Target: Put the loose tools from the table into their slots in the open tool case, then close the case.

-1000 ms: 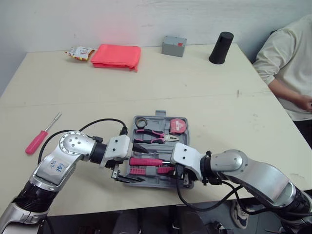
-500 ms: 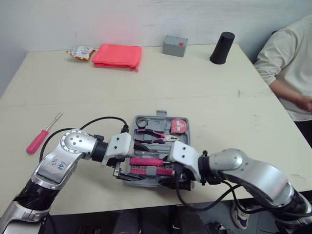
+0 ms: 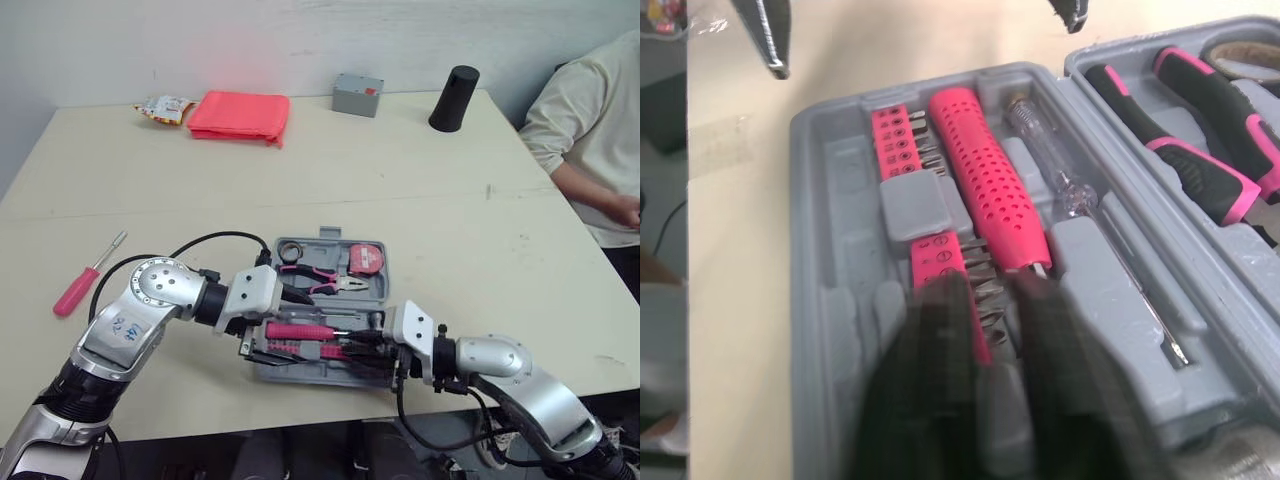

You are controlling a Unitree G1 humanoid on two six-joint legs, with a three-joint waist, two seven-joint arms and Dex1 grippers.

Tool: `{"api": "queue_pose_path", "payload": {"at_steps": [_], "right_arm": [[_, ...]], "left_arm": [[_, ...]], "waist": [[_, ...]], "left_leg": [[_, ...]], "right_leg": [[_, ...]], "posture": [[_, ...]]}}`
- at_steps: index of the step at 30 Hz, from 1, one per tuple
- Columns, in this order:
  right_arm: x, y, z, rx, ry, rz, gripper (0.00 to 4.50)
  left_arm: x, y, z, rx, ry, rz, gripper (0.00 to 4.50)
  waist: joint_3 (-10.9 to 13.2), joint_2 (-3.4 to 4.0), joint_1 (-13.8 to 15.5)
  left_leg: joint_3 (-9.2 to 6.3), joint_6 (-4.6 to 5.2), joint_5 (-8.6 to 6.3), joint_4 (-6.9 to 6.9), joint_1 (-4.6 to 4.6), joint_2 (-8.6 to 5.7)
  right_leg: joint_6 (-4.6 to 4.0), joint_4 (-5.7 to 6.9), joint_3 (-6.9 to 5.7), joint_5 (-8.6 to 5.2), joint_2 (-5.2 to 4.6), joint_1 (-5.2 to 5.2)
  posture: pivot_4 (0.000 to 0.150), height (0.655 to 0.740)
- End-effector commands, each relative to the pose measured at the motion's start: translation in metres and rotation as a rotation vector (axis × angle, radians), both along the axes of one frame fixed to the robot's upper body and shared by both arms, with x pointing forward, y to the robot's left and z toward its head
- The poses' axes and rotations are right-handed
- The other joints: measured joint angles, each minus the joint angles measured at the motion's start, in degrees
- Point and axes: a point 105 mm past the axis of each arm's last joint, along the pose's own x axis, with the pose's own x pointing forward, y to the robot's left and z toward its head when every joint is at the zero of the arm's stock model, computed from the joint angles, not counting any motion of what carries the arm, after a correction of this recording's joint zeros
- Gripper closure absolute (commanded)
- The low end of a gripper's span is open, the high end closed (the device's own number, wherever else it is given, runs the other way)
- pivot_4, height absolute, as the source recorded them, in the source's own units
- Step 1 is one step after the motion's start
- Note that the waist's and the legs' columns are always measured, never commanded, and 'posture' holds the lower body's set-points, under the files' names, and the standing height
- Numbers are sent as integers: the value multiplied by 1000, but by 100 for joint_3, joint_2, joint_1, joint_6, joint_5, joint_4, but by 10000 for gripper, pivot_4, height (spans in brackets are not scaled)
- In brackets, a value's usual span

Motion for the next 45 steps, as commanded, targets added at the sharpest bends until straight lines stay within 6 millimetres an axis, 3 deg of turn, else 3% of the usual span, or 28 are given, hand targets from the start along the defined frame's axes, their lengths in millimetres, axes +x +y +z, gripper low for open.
{"api": "queue_pose_path", "payload": {"at_steps": [1,4,7,9,12,17,18,21,27,28,29,34,37,41,45], "right_arm": [[-3,2,-6,-17,-7,21,44708],[-6,1,-19,-73,35,25,44708],[-13,-11,-51,-254,72,58,44708],[-14,-13,-53,-270,67,59,44708],[-4,-6,-26,-161,11,20,44708],[3,2,51,115,-62,16,44708],[4,2,67,163,-63,30,44708],[10,-4,100,189,-74,69,36053],[7,-12,156,302,25,253,6540],[5,-14,163,306,36,282,2117],[6,-17,168,307,43,298,433],[13,-24,173,275,31,305,433],[17,-26,169,254,24,303,433],[21,-23,157,217,-1,295,433],[28,-17,152,201,-54,255,433]], "left_arm": [[-2,-3,6,-5,-35,-29,0],[0,-4,6,-6,-35,-26,0],[5,-5,5,-10,-42,-14,0],[8,-5,3,-13,-45,-2,0],[14,-3,0,-33,-40,44,0],[28,18,5,-189,-39,330,0],[27,27,5,-228,-24,412,0],[9,56,0,-292,4,631,0],[-35,120,-7,-436,-15,1124,0],[-43,134,-10,-466,-20,1233,0],[-52,149,-16,-480,-25,1340,0],[-99,186,-34,-495,-18,1611,0],[-115,203,-39,-444,-42,1669,0],[-111,231,-36,-347,-64,1608,0],[-85,274,-21,-260,-85,1529,0]], "waist": [[0,0,0],[0,0,1],[-3,-2,1],[-12,-11,5],[-17,-19,18],[-7,-6,-36],[-7,-7,-39],[-5,-6,-136],[-4,-7,-143],[-4,-7,-134],[-4,-7,-124],[-6,-10,-73],[-6,-10,-11],[-6,-9,14],[-5,-6,-2]], "left_leg": [[0,0,0,0,0,0],[-1,-17,10,0,0,0],[1,-18,10,0,5,0],[1,-16,9,-1,13,-1],[-3,-16,9,-2,22,0],[-2,-16,9,-2,14,3],[2,-16,9,-2,13,10],[-12,-21,7,-7,14,15],[-26,11,-18,-14,14,6],[-27,14,-21,-13,15,4],[-28,18,-26,-11,15,1],[-26,26,-40,-8,15,-8],[-24,26,-41,-5,12,-8],[-29,26,-41,-4,8,-8],[-51,13,-33,-3,-5,-1]], "right_leg": [[0,0,0,0,0,0],[0,-1,3,0,-1,1],[0,0,5,0,0,3],[0,-3,3,0,-1,13],[0,-6,4,0,-1,25],[0,-1,14,0,-15,15],[0,3,28,0,-26,9],[-1,5,33,1,-21,6],[-3,-9,31,-1,-45,10],[-3,-8,30,0,-50,12],[-3,-9,27,0,-56,12],[-4,-22,18,-1,-65,16],[-6,-25,15,-1,-65,13],[-16,-25,2,-5,-64,9],[-37,-12,-23,-10,-62,-1]], "posture": [[1500,7400],[1500,7400],[1500,7400],[1500,7400],[1500,7400],[1500,7400],[1500,7400],[1500,7400],[1500,7400],[1500,7400],[1500,7400],[1500,7400],[1500,7400],[1500,7400],[1500,7400]]}}
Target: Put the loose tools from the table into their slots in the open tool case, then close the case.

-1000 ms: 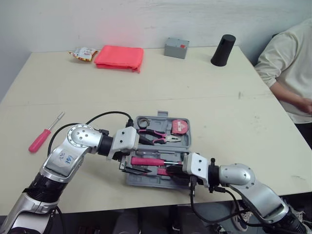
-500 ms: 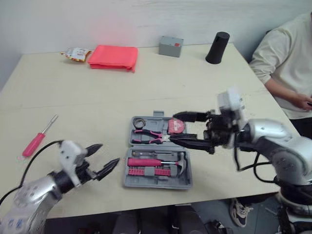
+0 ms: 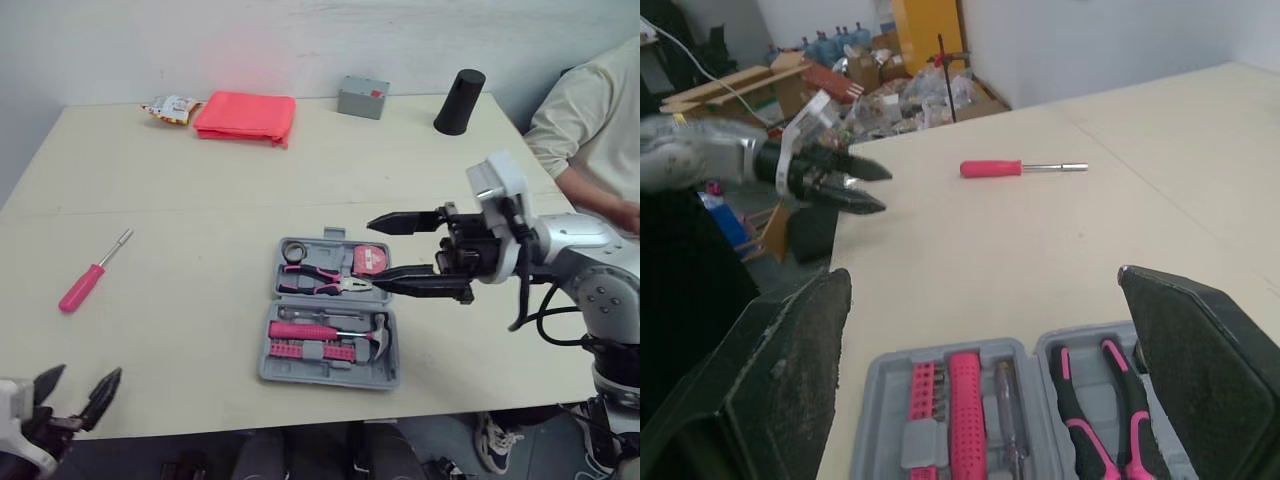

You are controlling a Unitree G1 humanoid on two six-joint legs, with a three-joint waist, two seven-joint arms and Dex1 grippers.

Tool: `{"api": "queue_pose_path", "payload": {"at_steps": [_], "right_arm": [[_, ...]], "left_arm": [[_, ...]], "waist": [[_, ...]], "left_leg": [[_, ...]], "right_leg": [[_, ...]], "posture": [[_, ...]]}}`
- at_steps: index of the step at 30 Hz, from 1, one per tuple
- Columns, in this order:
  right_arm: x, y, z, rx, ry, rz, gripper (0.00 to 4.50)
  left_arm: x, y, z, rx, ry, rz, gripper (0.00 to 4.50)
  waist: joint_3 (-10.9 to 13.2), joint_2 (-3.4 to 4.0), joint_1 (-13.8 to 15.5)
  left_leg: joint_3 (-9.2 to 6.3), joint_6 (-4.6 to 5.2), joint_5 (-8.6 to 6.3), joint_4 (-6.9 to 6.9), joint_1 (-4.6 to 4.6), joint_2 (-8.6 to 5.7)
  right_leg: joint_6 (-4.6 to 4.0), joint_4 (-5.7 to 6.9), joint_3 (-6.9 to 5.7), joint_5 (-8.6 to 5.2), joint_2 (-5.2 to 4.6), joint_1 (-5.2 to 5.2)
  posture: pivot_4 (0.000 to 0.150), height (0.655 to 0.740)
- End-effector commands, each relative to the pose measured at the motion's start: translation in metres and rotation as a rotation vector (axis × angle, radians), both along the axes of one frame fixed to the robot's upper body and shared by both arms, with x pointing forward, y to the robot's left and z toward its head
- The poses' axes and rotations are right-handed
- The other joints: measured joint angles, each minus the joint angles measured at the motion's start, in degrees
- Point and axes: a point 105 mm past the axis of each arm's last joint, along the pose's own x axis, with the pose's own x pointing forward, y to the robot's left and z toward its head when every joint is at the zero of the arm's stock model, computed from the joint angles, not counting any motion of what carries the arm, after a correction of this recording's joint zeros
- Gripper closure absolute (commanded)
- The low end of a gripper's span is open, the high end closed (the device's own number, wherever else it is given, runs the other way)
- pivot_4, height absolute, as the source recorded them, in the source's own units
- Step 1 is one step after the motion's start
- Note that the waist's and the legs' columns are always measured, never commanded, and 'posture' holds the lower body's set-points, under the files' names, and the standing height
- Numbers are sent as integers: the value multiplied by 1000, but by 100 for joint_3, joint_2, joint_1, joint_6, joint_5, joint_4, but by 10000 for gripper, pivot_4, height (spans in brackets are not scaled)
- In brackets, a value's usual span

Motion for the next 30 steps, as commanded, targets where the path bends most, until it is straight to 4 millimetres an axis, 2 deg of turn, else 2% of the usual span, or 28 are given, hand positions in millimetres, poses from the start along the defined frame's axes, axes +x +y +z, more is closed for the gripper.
{"api": "queue_pose_path", "payload": {"at_steps": [1,4,6,10,13,18,21,25,28,30], "right_arm": [[0,4,1,-23,-83,-15,433],[-6,4,-6,-44,-92,-13,433],[-12,4,-9,-43,-84,-18,433],[-20,4,-11,-42,-83,-52,433],[-23,2,-10,-38,-88,-84,433],[-28,-3,-7,-32,-84,-134,433],[-28,-5,-7,-39,-83,-154,0],[-27,-6,-5,-40,-94,-175,0],[-28,-7,-3,-37,-99,-181,0],[-28,-8,-3,-41,-99,-183,0]], "left_arm": [[20,32,20,75,-14,-34,0],[55,47,34,130,6,-112,0],[73,52,36,152,32,-158,0],[102,67,39,122,55,-145,0],[115,73,23,122,127,-139,0],[121,74,-7,136,263,-146,0],[124,70,-17,140,316,-172,7906],[122,61,-20,108,351,-234,27121],[129,56,3,110,254,-268,39696],[137,35,28,182,183,-376,39573]], "waist": [[0,2,-28],[0,2,-17],[1,3,-28],[2,4,-74],[1,2,-153],[0,-1,-181],[-2,-3,-158],[-2,1,-157],[0,4,-157],[0,4,-158]], "left_leg": [[-1,-1,0,0,-1,2],[1,-2,-1,-10,-6,-3],[-5,-4,-2,-11,-11,-1],[36,-2,-15,-16,-7,1],[59,-4,-17,-16,-5,5],[104,-10,-13,-14,0,4],[118,-5,-14,-5,4,0],[124,16,-24,-4,19,-2],[124,14,-22,-10,26,4],[123,12,-21,-11,25,5]], "right_leg": [[-1,-1,-1,0,0,-1],[-1,-2,-5,0,-12,-6],[-2,-3,-36,0,-20,-7],[5,-4,-72,3,-44,-12],[12,11,-87,7,-43,-17],[31,15,-115,18,-36,-27],[38,16,-110,22,-40,-29],[40,15,-95,23,-47,-28],[38,20,-88,22,-45,-29],[37,19,-78,22,-45,-30]], "posture": [[1500,7400],[1500,7400],[1500,7400],[1500,7400],[1500,7400],[1500,7400],[1500,7400],[1500,7400],[1500,7400],[1500,7400]]}}
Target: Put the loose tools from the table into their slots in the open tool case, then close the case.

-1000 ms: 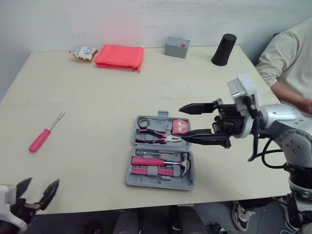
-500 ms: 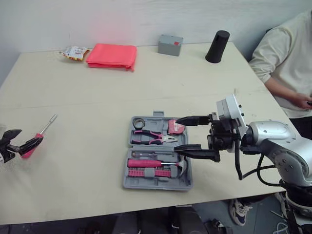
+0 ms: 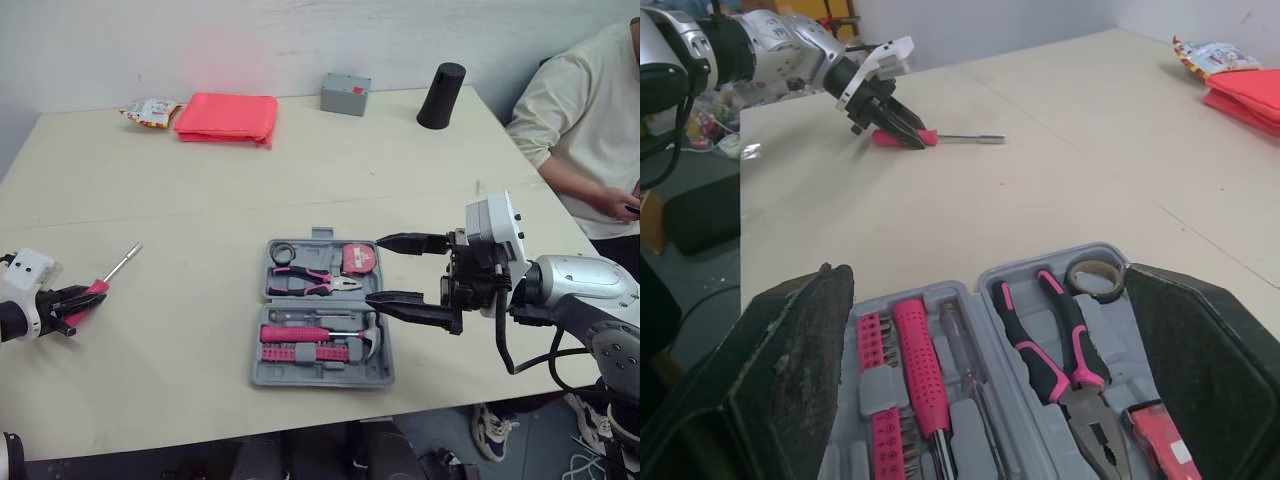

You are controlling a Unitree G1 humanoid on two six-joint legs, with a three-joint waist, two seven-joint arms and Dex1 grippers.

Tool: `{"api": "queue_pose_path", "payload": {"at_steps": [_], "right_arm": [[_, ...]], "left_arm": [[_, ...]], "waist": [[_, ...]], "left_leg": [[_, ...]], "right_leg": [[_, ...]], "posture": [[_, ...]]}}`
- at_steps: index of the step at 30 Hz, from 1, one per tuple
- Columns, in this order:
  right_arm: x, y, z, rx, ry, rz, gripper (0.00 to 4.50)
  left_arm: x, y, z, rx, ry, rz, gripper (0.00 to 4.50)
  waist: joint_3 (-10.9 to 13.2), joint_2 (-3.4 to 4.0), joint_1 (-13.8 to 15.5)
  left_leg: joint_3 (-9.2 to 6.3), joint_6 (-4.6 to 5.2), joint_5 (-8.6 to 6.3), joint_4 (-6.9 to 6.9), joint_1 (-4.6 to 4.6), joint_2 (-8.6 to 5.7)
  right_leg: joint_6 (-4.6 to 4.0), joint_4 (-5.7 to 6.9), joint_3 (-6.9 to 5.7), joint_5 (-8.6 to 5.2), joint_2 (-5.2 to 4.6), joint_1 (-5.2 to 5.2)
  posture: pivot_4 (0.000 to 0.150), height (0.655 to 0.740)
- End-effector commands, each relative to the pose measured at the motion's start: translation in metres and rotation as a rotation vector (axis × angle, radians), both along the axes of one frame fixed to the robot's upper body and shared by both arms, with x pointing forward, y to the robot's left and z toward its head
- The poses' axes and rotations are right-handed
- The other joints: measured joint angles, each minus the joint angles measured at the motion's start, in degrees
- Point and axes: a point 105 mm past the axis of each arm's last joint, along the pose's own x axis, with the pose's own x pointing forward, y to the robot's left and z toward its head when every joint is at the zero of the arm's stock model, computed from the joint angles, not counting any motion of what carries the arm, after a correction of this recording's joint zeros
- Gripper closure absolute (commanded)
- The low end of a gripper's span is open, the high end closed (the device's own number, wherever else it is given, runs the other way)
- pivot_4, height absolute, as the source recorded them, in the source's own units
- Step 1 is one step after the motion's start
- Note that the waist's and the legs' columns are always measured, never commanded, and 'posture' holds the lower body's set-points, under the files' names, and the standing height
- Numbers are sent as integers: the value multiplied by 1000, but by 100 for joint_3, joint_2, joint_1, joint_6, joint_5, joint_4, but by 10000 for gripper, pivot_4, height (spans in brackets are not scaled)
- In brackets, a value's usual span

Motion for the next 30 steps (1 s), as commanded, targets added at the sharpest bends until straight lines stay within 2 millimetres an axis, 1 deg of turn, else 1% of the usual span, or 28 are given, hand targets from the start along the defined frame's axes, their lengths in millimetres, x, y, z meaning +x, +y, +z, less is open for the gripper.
{"api": "queue_pose_path", "payload": {"at_steps": [1,2,3,5,6,8,9,10,12,14,17,19,21,24,28,30], "right_arm": [[-7,-2,11,-1,-50,5,0],[-7,-2,10,-7,-45,8,0],[-10,-2,8,-20,-38,17,0],[-15,-1,3,-50,-24,39,0],[-17,-1,1,-63,-18,49,0],[-26,-2,-8,-91,21,62,0],[-29,-2,-11,-98,31,62,0],[-31,-3,-14,-110,39,55,0],[-33,-2,-18,-130,34,35,0],[-38,-2,-24,-155,48,30,0],[-49,-4,-37,-211,89,47,0],[-54,-7,-47,-255,109,40,0],[-55,-8,-51,-262,121,22,0],[-58,-7,-51,-236,148,5,0],[-59,-9,-52,-233,162,-8,0],[-56,-10,-52,-222,166,-30,0]], "left_arm": [[8,-27,38,75,-97,-170,39573],[8,-48,45,90,-101,-267,39573],[7,-72,50,85,-95,-370,39573],[1,-110,55,73,-70,-522,39573],[-3,-122,56,71,-58,-567,39573],[-13,-178,59,73,-16,-780,39573],[-18,-194,60,71,3,-838,39573],[-23,-216,61,53,25,-897,39573],[-34,-248,62,31,76,-1013,39573],[-46,-271,59,51,134,-1124,39573],[-63,-297,49,77,221,-1248,39573],[-65,-308,39,100,272,-1241,39573],[-65,-310,29,143,303,-1217,39573],[-69,-312,18,182,304,-1240,39573],[-64,-314,12,208,277,-1216,39573],[-64,-318,10,228,245,-1258,39573]], "waist": [[0,-5,-4],[-1,-10,-1],[0,-12,9],[1,-14,38],[1,-14,41],[2,-13,48],[3,-11,57],[3,-11,63],[4,-11,111],[5,-12,105],[6,-11,142],[7,-14,174],[10,-18,177],[11,-20,167],[12,-22,218],[13,-22,253]], "left_leg": [[0,-1,0,0,-2,0],[-2,-12,7,3,-12,0],[-8,-18,10,7,-23,1],[-11,-16,9,9,-31,-6],[-11,-13,7,10,-32,-10],[-9,-10,4,9,-32,-10],[-8,-9,3,7,-32,-10],[-8,-9,3,7,-32,-9],[-4,-10,4,9,-32,-9],[2,-15,7,15,-27,-6],[6,-23,16,14,-14,-8],[2,-25,21,17,-14,-6],[-6,-24,22,23,-15,-5],[-7,-24,23,24,-15,-3],[-10,-24,27,28,-17,-1],[-12,-21,25,40,-19,0]], "right_leg": [[0,-2,6,0,0,0],[0,-2,19,0,-1,-4],[-1,-2,23,1,-4,-6],[3,-2,27,4,-12,-5],[5,-5,28,5,-14,-4],[6,-10,29,5,-14,-1],[6,-13,29,5,-11,1],[6,-14,28,5,-8,1],[7,-12,30,6,1,2],[9,-12,35,7,15,2],[9,-15,37,6,41,2],[8,-12,40,6,62,3],[8,-14,51,6,71,7],[8,-14,64,6,77,7],[7,-16,62,6,78,7],[7,-14,61,6,77,9]], "posture": [[1500,7400],[1500,7400],[1500,7400],[1500,7400],[1500,7400],[1500,7400],[1500,7400],[1500,7400],[1500,7400],[1500,7400],[1500,7400],[1500,7400],[1500,7400],[1500,7400],[1500,7400],[1500,7400]]}}
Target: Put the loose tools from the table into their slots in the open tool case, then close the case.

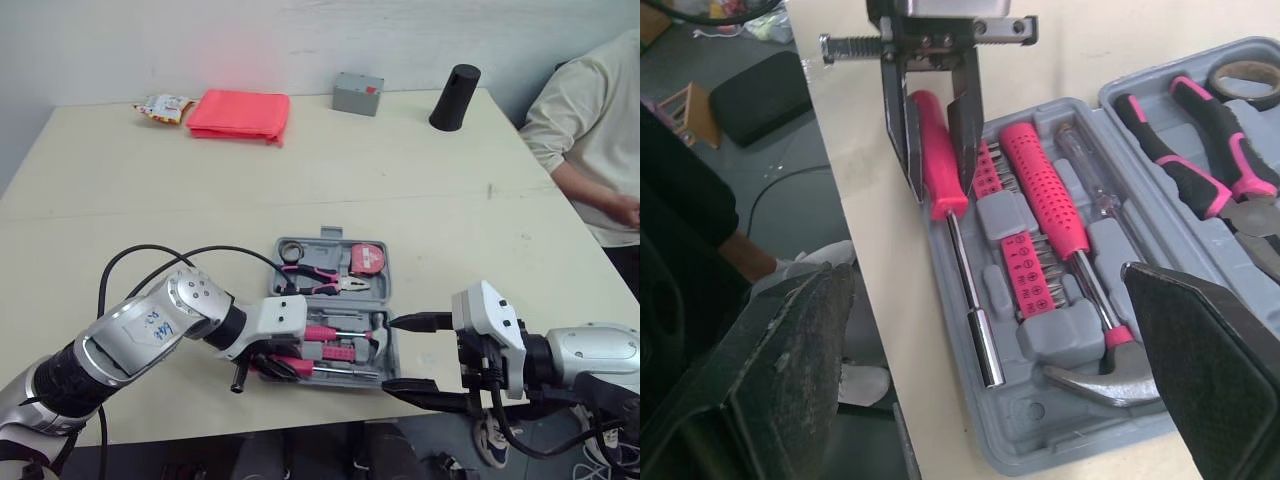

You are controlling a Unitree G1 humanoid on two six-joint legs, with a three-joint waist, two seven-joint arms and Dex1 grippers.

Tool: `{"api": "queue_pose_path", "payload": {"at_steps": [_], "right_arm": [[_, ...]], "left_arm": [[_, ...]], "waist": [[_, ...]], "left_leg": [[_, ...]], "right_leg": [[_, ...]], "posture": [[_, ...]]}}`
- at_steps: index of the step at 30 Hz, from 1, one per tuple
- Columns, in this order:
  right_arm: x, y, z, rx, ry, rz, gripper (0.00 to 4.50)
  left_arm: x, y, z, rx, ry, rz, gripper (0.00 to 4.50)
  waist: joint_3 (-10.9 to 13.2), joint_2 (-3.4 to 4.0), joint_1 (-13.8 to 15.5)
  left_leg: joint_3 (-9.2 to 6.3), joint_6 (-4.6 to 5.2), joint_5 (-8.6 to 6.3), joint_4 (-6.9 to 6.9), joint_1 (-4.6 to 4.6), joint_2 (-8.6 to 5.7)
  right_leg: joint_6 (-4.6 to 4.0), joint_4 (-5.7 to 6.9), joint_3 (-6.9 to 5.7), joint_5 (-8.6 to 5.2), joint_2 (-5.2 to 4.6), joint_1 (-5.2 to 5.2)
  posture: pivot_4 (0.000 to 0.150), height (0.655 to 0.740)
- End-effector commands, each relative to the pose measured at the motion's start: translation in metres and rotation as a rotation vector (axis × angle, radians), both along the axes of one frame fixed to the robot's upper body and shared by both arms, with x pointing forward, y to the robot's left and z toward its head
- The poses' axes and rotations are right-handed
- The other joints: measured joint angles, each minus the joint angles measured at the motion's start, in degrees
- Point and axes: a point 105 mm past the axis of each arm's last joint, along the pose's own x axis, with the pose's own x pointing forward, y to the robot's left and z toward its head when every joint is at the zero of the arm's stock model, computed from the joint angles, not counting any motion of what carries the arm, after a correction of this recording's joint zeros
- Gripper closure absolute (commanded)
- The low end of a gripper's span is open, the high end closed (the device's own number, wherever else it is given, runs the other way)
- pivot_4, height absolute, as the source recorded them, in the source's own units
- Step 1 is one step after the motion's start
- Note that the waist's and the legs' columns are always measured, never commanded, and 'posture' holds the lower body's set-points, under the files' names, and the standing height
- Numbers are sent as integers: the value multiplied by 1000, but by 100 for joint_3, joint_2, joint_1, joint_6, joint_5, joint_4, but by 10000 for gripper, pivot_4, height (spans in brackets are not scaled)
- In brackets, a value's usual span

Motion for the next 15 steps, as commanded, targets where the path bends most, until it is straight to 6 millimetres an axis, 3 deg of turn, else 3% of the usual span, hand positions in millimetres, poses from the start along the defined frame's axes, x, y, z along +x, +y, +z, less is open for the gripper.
{"api": "queue_pose_path", "payload": {"at_steps": [1,15], "right_arm": [[-3,2,6,10,-30,0,0],[-2,7,7,66,2,-46,0]], "left_arm": [[-3,-7,0,-14,-64,-83,39573],[2,-15,-8,-67,-21,1,39573]], "waist": [[0,0,39],[0,0,63]], "left_leg": [[0,2,-1,7,0,0],[-21,31,-18,48,-8,1]], "right_leg": [[0,1,0,0,-1,1],[1,1,-17,0,-12,25]], "posture": [[1500,7400],[1500,7400]]}}
